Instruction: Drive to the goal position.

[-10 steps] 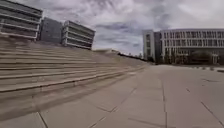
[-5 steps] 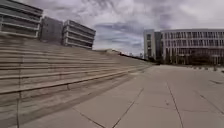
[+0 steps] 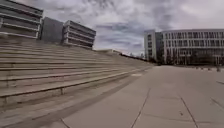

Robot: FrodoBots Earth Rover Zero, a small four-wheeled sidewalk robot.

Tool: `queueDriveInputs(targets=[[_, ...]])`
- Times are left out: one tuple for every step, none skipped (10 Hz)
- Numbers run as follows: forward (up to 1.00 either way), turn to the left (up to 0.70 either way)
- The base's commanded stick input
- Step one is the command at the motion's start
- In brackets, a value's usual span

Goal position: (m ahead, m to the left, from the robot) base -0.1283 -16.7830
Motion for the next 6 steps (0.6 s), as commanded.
queueDriveInputs(targets=[[0.70,-0.31],[0.70,-0.35],[0.70,-0.35],[0.70,-0.35],[0.70,-0.35],[0.70,-0.35]])
